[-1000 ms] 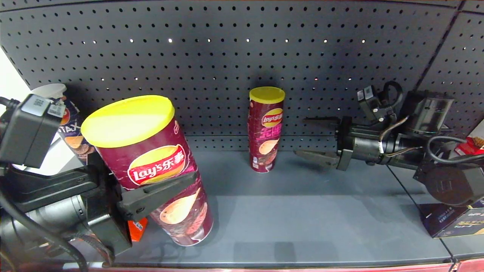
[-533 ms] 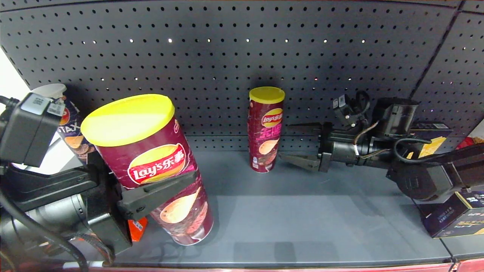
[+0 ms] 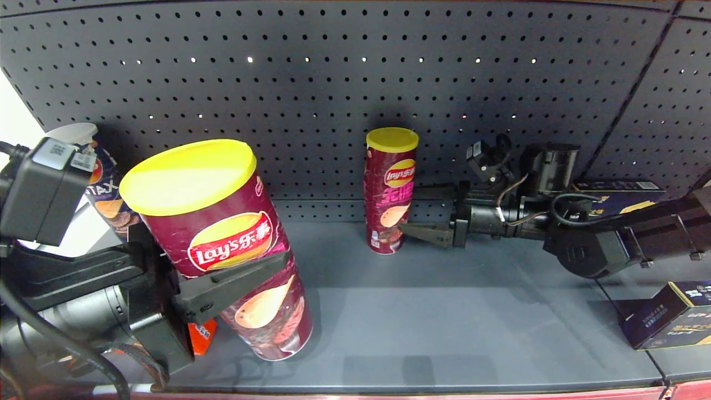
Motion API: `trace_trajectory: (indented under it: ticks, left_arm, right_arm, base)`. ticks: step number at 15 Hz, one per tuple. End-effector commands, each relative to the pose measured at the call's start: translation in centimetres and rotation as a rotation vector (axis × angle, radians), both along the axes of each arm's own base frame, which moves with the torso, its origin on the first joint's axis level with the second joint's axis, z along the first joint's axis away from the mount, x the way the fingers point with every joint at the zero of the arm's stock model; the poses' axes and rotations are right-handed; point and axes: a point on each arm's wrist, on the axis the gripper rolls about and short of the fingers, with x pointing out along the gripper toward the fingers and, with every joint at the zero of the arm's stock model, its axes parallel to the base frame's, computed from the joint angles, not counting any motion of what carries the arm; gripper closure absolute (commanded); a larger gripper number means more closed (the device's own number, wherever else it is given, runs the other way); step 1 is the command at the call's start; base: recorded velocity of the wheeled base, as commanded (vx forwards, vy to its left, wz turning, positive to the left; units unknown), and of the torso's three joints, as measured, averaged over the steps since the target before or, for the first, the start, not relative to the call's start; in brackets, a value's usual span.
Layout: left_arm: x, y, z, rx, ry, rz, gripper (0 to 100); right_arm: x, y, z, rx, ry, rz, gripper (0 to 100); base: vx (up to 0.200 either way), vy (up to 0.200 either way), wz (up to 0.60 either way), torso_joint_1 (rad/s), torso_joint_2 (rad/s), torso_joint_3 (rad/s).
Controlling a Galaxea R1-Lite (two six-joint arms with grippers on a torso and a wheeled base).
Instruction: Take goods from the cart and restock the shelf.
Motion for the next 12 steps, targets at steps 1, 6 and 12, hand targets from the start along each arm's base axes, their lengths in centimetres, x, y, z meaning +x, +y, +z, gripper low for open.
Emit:
trace_trajectory:
  ticks: [1, 6, 12]
  left_arm:
    - [0.1, 0.3, 0.0, -0.006, 0.009, 0.016, 100]
    - [0.3, 0.5, -0.1, -0.007, 0.013, 0.032, 100]
    - [0.3, 0.6, -0.2, -0.012, 0.025, 0.035, 100]
  right_arm:
    - [0.8, 0.7, -0.1, 0.000, -0.002, 0.010, 0]
    - [1.5, 2.4, -1.2, -0.004, 0.011, 0.041, 0]
    - [2.1, 3.6, -2.5, -0.011, 0.025, 0.061, 0]
  base:
    - [0.000, 0.000, 0.00, 0.000, 0.00, 0.000]
    - [0.000, 0.000, 0.00, 0.000, 0.00, 0.000]
    - [0.000, 0.000, 0.00, 0.000, 0.00, 0.000]
